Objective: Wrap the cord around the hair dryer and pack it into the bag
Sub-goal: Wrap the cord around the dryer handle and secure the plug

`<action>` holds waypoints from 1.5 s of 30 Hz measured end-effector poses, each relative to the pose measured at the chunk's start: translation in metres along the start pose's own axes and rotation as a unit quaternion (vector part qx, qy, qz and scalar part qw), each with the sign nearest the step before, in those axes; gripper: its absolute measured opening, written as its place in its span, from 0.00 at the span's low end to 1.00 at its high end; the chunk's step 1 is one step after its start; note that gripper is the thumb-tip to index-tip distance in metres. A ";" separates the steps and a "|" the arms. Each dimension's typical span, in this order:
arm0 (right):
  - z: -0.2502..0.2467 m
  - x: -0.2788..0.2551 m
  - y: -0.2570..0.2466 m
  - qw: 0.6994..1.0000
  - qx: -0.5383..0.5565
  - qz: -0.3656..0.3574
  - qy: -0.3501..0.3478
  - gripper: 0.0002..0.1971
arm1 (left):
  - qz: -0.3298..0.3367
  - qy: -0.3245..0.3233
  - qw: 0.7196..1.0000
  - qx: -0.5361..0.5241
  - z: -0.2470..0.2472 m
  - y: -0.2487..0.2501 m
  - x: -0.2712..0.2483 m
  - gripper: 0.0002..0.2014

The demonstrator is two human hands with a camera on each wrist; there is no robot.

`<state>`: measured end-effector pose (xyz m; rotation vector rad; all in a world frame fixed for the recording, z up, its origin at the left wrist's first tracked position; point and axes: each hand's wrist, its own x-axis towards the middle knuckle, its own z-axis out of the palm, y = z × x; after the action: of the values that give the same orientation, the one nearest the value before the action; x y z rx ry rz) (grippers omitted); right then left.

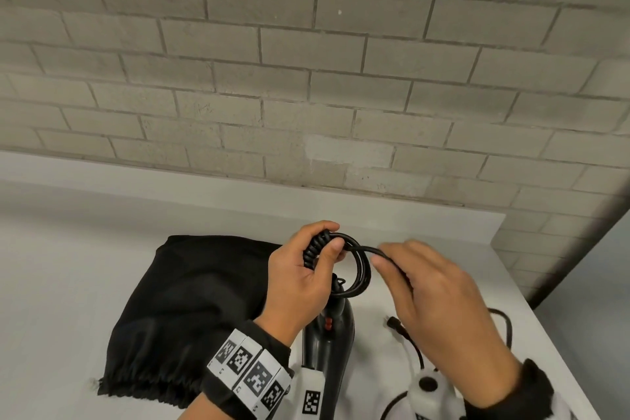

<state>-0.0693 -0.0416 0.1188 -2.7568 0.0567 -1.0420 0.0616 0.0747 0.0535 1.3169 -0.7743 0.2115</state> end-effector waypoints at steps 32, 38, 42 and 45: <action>0.042 -0.003 -0.005 0.748 0.594 0.293 -0.049 0.21 | 0.054 0.016 0.998 0.005 0.001 0.011 -0.002 0.10; 0.040 -0.006 0.002 0.767 0.580 0.258 -0.091 0.08 | 0.003 -0.034 0.999 0.014 -0.006 0.014 0.000 0.12; 0.035 -0.003 0.008 0.782 0.566 0.248 -0.082 0.07 | -0.054 -0.081 0.995 -0.001 -0.007 0.021 0.003 0.13; 0.035 -0.001 0.008 0.786 0.561 0.251 -0.065 0.09 | -0.090 -0.074 0.992 -0.040 -0.005 0.025 0.004 0.11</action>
<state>-0.0466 -0.0438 0.0903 -1.5570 0.1001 -0.4524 0.0523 0.0852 0.0755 1.3279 -0.7757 -0.0604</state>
